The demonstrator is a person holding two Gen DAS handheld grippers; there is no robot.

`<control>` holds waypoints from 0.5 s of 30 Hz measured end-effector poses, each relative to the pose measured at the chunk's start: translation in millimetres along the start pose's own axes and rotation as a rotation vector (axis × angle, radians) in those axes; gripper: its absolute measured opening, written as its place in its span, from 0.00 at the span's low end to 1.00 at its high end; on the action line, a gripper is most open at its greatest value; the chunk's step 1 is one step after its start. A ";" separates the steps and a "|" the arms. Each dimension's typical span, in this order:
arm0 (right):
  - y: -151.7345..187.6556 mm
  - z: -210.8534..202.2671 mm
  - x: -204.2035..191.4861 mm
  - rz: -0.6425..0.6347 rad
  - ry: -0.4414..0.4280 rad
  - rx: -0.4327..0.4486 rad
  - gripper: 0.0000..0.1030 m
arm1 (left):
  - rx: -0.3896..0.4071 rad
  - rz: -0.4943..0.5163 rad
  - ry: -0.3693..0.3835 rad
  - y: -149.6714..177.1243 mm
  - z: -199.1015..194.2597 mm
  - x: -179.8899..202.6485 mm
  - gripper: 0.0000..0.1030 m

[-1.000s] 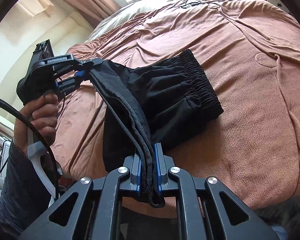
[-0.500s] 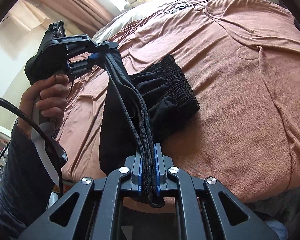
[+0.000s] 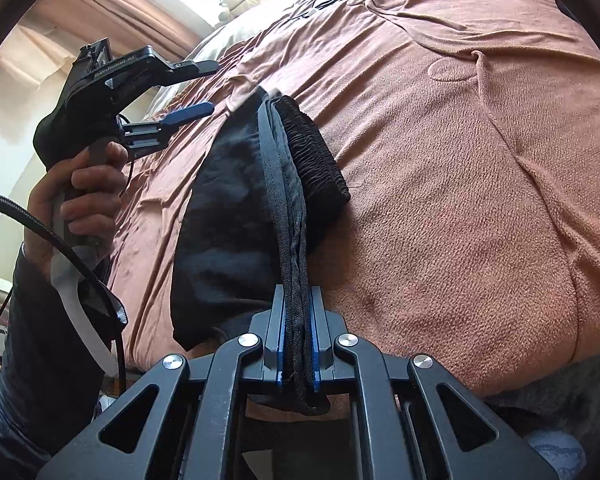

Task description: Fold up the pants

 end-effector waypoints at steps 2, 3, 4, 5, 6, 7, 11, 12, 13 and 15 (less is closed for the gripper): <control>0.7 -1.4 0.1 -0.001 0.010 0.007 0.05 | 0.000 -0.013 -0.004 6.8 -5.8 -6.7 0.57; 0.6 -2.5 1.3 -0.001 0.014 0.010 0.05 | 0.002 -0.019 -0.008 11.0 -9.1 -10.7 0.57; 1.9 -4.0 2.0 0.000 0.016 0.012 0.05 | 0.004 -0.024 -0.016 16.1 -12.5 -15.1 0.57; 3.8 -5.9 2.8 0.003 0.018 0.012 0.05 | 0.005 -0.030 -0.024 21.2 -15.7 -19.6 0.57; 5.5 -8.5 4.4 0.009 0.022 0.017 0.05 | 0.005 -0.038 -0.030 26.8 -18.9 -24.3 0.57; 7.0 -11.0 5.9 0.016 0.026 0.023 0.05 | 0.006 -0.045 -0.034 32.8 -22.1 -29.1 0.57; 13.1 -19.5 12.2 0.037 0.030 0.025 0.05 | 0.007 -0.085 -0.051 58.4 -33.5 -49.3 0.57; 14.3 -18.3 13.6 0.047 0.026 0.003 0.06 | 0.007 -0.099 -0.051 64.8 -35.9 -54.2 0.57; 14.7 -16.9 15.1 0.056 0.024 -0.016 0.06 | 0.008 -0.113 -0.050 70.9 -38.4 -58.8 0.57; 14.5 -18.8 15.6 0.059 0.034 -0.026 0.11 | 0.010 -0.140 -0.046 82.5 -42.7 -66.7 0.57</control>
Point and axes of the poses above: each gripper's, at about its wrist camera, not at the fingertips, and z roughly the way its jaws point, x to its right, y to its underside, the point moved 2 cm from there along z, roughly the way its jaws point
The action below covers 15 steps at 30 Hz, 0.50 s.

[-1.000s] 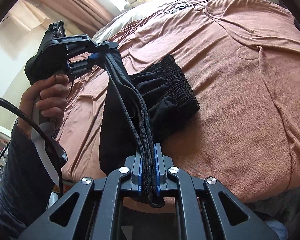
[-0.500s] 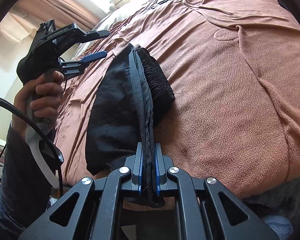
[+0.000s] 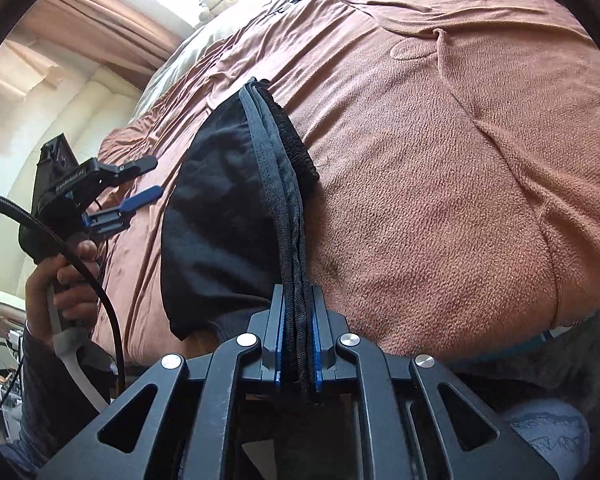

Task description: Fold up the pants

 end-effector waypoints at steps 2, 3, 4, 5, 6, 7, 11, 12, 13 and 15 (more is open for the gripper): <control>-2.9 -4.9 -0.7 -0.007 0.030 0.007 0.28 | -0.002 -0.025 0.010 10.5 -3.2 -8.5 0.57; -4.5 -8.1 -2.1 -0.009 0.033 0.014 0.36 | -0.003 -0.037 0.016 15.2 -4.1 -11.9 0.57; -7.3 -11.9 -3.5 -0.014 0.030 0.026 0.52 | -0.005 -0.046 0.022 19.5 -4.7 -14.5 0.57; -9.8 -15.5 -5.6 -0.023 0.028 0.041 0.61 | -0.007 -0.055 0.028 23.5 -5.1 -17.0 0.57; -13.4 -19.0 -7.6 -0.035 0.030 0.056 0.62 | -0.010 -0.063 0.034 27.0 -5.6 -19.0 0.57; -17.0 -21.4 -9.8 -0.046 0.033 0.066 0.62 | -0.011 -0.073 0.041 30.4 -5.8 -21.0 0.57; -33.3 -18.0 -17.6 -0.095 0.023 0.069 0.62 | -0.013 -0.108 0.075 42.2 -6.3 -25.4 0.57; -37.7 -15.1 -19.1 -0.106 0.020 0.064 0.62 | -0.014 -0.116 0.082 44.5 -6.3 -26.0 0.57; -42.4 -11.5 -20.4 -0.113 0.017 0.057 0.62 | -0.015 -0.124 0.090 47.0 -6.1 -26.4 0.57; -51.7 -3.9 -23.0 -0.132 0.008 0.051 0.62 | -0.021 -0.140 0.105 52.2 -4.9 -27.4 0.57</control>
Point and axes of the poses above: each gripper's, at about its wrist camera, not at the fingertips, and z roughly the way its jaws point, x to its right, y to its underside, the point moved 2 cm from there along z, roughly the way its jaws point
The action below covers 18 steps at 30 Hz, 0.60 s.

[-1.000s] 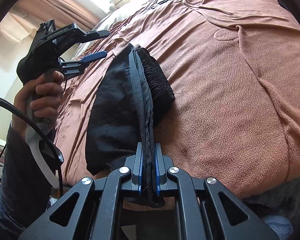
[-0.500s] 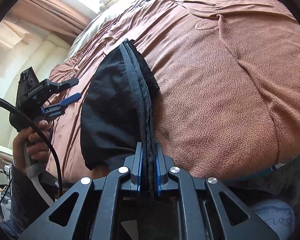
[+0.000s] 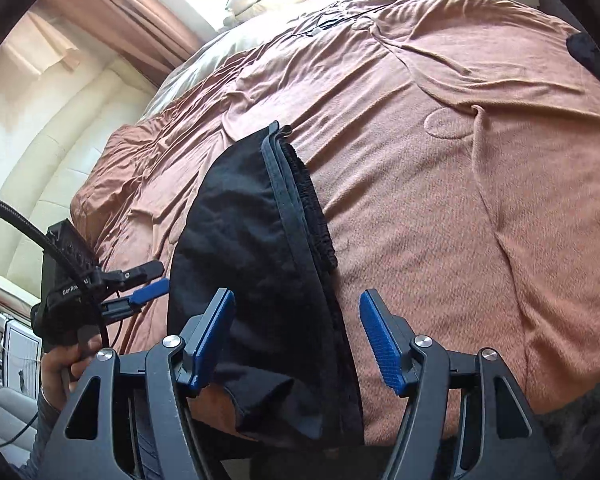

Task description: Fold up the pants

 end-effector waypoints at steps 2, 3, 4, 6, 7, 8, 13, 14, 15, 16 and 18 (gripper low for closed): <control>-7.4 7.1 -2.1 -0.024 -0.004 -0.001 0.62 | -0.004 -0.021 0.014 4.5 1.9 -2.4 0.57; -12.1 14.6 -3.5 -0.035 -0.002 -0.006 0.62 | -0.005 -0.032 0.019 6.6 2.9 -3.8 0.57; -15.2 18.7 -4.0 -0.044 -0.008 -0.011 0.62 | -0.006 -0.044 0.025 8.8 3.8 -6.0 0.57; -22.1 30.4 -2.0 -0.055 -0.011 -0.020 0.62 | -0.012 -0.064 0.038 13.2 5.8 -8.3 0.57; -25.0 36.5 -0.6 -0.060 -0.009 -0.025 0.62 | -0.014 -0.072 0.042 15.2 6.7 -9.0 0.57; -27.7 42.0 0.2 -0.067 -0.008 -0.032 0.62 | -0.015 -0.075 0.043 16.8 7.1 -9.0 0.57; -28.2 56.1 4.3 -0.032 0.025 -0.084 0.62 | -0.023 -0.080 0.057 27.4 9.6 -5.1 0.57; -26.1 56.0 4.9 -0.028 0.014 -0.090 0.56 | -0.026 -0.080 0.058 31.0 11.4 -3.9 0.57; -22.7 57.0 5.3 -0.032 0.018 -0.103 0.50 | -0.030 -0.079 0.059 33.9 12.4 -3.1 0.57; -19.9 57.5 5.9 -0.032 0.017 -0.116 0.38 | -0.035 -0.077 0.061 37.1 13.7 -2.2 0.57; -14.3 56.6 6.9 -0.030 -0.002 -0.133 0.22 | -0.043 -0.076 0.067 43.2 15.9 -0.3 0.57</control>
Point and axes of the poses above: each gripper's, at about its wrist camera, not at the fingertips, and z roughly the way its jaws point, x to its right, y to its underside, the point moved 2 cm from there along z, roughly the way its jaws point
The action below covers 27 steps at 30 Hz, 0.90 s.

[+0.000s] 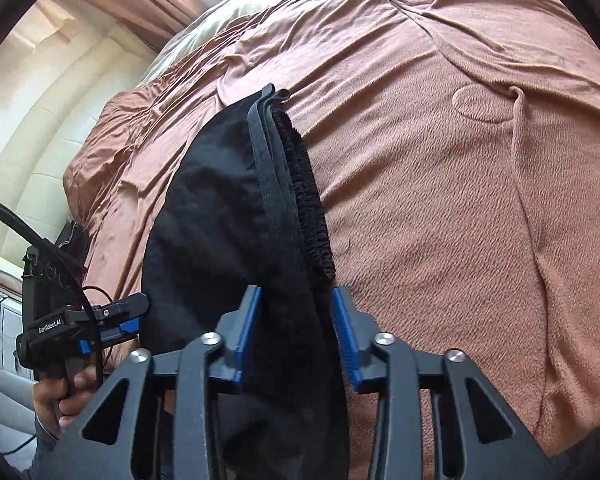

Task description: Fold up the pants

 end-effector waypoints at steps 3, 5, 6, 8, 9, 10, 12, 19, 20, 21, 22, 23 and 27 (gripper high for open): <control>6.5 -3.9 -4.1 -0.033 0.005 0.011 0.12 | -0.013 -0.011 0.014 9.2 3.1 1.7 0.53; 9.1 -6.2 -5.0 -0.032 0.002 0.016 0.10 | -0.008 -0.008 0.003 12.9 1.5 2.0 0.41; 10.5 -6.5 -4.6 -0.028 -0.002 0.017 0.10 | -0.011 -0.008 -0.005 14.3 0.6 0.7 0.34; 12.4 -7.2 -2.6 -0.019 -0.014 0.009 0.10 | -0.025 -0.018 0.005 15.8 -1.2 -3.1 0.20; 13.4 -6.3 -2.8 -0.016 -0.020 0.001 0.10 | -0.026 -0.018 0.009 14.9 -3.6 -4.1 0.19; 14.6 -5.9 -3.4 -0.018 -0.019 -0.003 0.10 | -0.027 -0.016 0.013 14.5 -6.2 -3.6 0.18; 15.2 -5.5 -5.3 -0.024 -0.016 -0.011 0.10 | -0.032 -0.012 0.020 14.2 -10.9 -2.7 0.18; 4.1 -11.8 -5.7 -0.023 0.056 0.011 0.14 | -0.030 0.003 -0.001 4.8 -15.6 -4.7 0.30; 1.7 -13.5 -5.2 -0.019 0.052 0.019 0.27 | -0.022 -0.001 0.003 2.9 -16.5 -6.2 0.33; 1.1 -15.5 -5.9 -0.015 0.051 0.028 0.37 | -0.015 -0.006 0.009 0.9 -17.1 -7.6 0.34; -1.4 -17.1 -5.1 -0.010 0.048 0.038 0.58 | -0.009 -0.013 0.012 -0.5 -17.4 -9.2 0.34; -3.1 -19.0 -4.5 -0.008 0.044 0.055 0.65 | -0.004 -0.019 0.014 -2.6 -18.0 -11.1 0.34; -13.9 -17.8 -1.4 -0.010 0.011 0.084 0.65 | 0.017 -0.035 0.034 -10.4 -18.3 -15.7 0.34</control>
Point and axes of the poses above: each gripper's, at about its wrist camera, not at the fingertips, and z roughly the way its jaws point, x to its right, y to its underside, the point moved 2 cm from there along z, roughly the way its jaws point
